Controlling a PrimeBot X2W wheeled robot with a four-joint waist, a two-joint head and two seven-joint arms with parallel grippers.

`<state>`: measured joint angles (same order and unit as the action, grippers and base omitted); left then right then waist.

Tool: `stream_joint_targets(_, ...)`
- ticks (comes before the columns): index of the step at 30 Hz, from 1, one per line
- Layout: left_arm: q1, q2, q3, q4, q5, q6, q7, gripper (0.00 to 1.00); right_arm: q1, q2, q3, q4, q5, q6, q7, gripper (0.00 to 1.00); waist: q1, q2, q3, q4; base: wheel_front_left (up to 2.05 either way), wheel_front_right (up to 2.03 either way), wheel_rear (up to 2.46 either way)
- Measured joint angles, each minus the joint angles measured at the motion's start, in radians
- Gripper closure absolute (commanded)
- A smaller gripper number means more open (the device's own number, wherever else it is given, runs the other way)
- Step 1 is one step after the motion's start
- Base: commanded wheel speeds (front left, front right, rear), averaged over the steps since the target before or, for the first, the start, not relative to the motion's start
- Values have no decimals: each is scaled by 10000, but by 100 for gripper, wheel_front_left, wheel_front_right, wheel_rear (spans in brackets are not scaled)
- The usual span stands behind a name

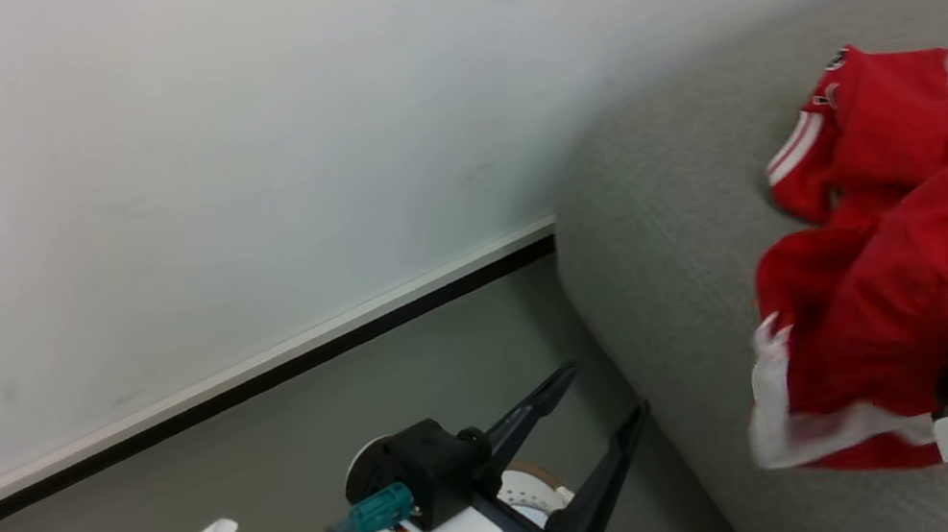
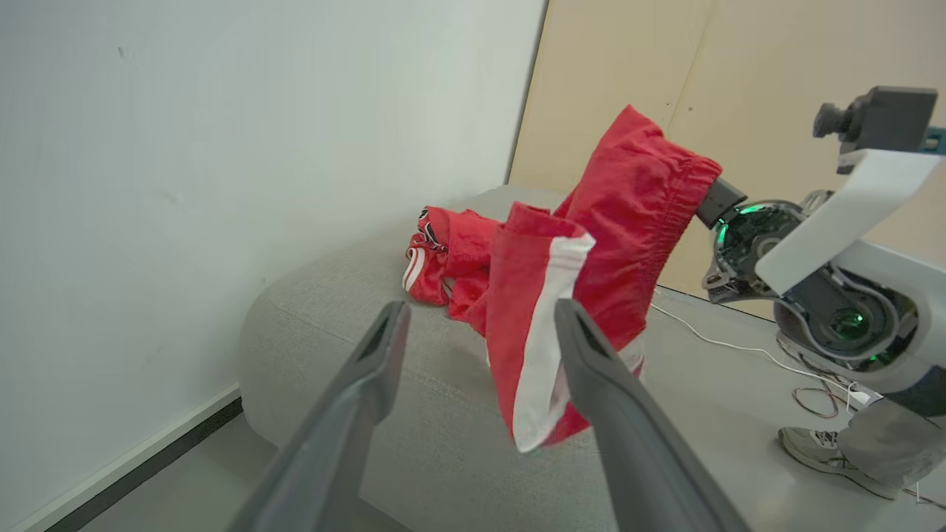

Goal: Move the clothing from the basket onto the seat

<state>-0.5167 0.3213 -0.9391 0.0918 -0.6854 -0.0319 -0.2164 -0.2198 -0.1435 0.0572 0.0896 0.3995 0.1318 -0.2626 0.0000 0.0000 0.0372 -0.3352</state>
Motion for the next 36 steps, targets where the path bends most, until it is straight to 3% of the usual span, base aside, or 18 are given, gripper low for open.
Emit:
stream_joint_targets(10, -17, 29, -75, 44, 194, 19, -67, 0, 644, 107, -614, -849, -337, 0, 48, 100, 0, 0, 319, -1235, 0, 0, 0)
stream_joint_targets(20, -180, 211, -104, 82, 468, 2, -142, 0, 499, 173, -1055, -1248, -742, 0, 330, 100, 0, 0, 737, -1266, 0, 0, 0)
stream_joint_targets(28, -423, 1009, 50, -491, 625, -4, 27, 0, -1374, -134, -2057, -1120, -512, 0, 723, 100, 1, 0, 1729, -881, 0, 0, 0)
stream_joint_targets(33, -568, 1789, 305, -1104, 663, -42, 155, 0, -2613, -430, -3599, -1112, -621, 0, 1306, 100, 1, 0, 2648, -546, 0, 0, 0)
stream_joint_targets(36, -616, 2295, 474, -1457, 665, -100, 242, 0, -3405, -884, -4684, -1055, -1360, 0, 1839, 100, 2, 0, 3253, -314, 0, 0, 0)
